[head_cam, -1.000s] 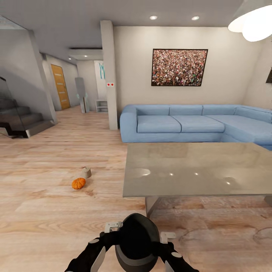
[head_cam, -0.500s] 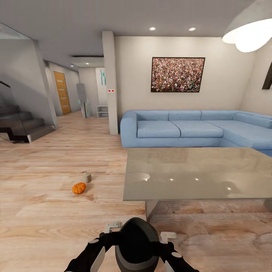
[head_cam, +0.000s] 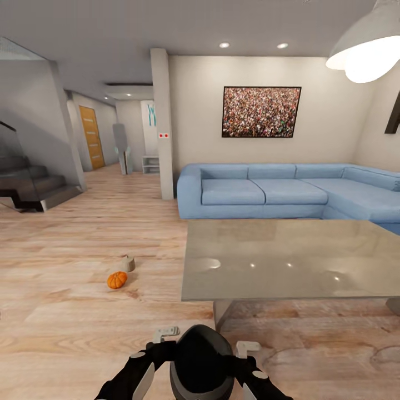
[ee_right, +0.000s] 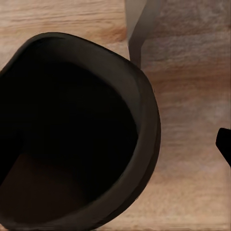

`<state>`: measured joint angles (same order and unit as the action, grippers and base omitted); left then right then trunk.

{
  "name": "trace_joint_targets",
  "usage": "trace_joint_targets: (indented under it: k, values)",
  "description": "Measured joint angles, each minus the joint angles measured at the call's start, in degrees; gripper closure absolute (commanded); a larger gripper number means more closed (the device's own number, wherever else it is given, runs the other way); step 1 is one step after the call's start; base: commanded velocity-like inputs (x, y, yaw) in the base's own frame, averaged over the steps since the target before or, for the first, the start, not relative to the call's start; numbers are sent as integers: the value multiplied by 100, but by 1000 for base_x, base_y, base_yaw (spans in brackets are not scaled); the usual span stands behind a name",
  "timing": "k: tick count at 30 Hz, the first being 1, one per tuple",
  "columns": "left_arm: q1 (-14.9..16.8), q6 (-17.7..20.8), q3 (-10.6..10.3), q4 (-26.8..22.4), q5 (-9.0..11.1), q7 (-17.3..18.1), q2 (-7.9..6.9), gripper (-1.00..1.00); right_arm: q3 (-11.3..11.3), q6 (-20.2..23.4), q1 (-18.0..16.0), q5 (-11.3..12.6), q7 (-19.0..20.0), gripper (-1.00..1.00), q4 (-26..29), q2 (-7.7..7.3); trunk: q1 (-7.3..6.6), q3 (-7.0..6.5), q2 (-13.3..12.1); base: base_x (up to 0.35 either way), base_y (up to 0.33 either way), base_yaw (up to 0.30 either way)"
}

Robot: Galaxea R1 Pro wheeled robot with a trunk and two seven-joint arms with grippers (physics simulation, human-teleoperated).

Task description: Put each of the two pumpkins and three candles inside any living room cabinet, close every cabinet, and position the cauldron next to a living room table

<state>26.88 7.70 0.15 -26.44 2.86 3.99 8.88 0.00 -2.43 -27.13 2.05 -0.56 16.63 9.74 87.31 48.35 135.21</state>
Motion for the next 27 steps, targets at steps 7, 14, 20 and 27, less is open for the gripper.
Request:
trace_joint_targets:
  k: [7,14,20,27]
  values:
    - [-3,1,0,0,-6,-1,0,-100,0,0,0,1,0,-100,-5,0,-152,-122,-281,-247,148,-12]
    - [-4,2,0,2,-7,-1,1,-100,-7,1,1,1,0,-100,-4,-12,-306,-205,-562,-279,179,-139]
    - [-6,-2,0,2,-13,0,0,-100,-8,1,1,1,0,-100,-4,-17,-307,-159,-563,-241,122,-171]
    - [-6,-2,0,-5,-16,1,3,-100,-8,1,1,1,7,-100,-10,-20,-309,-105,-563,-82,20,-175]
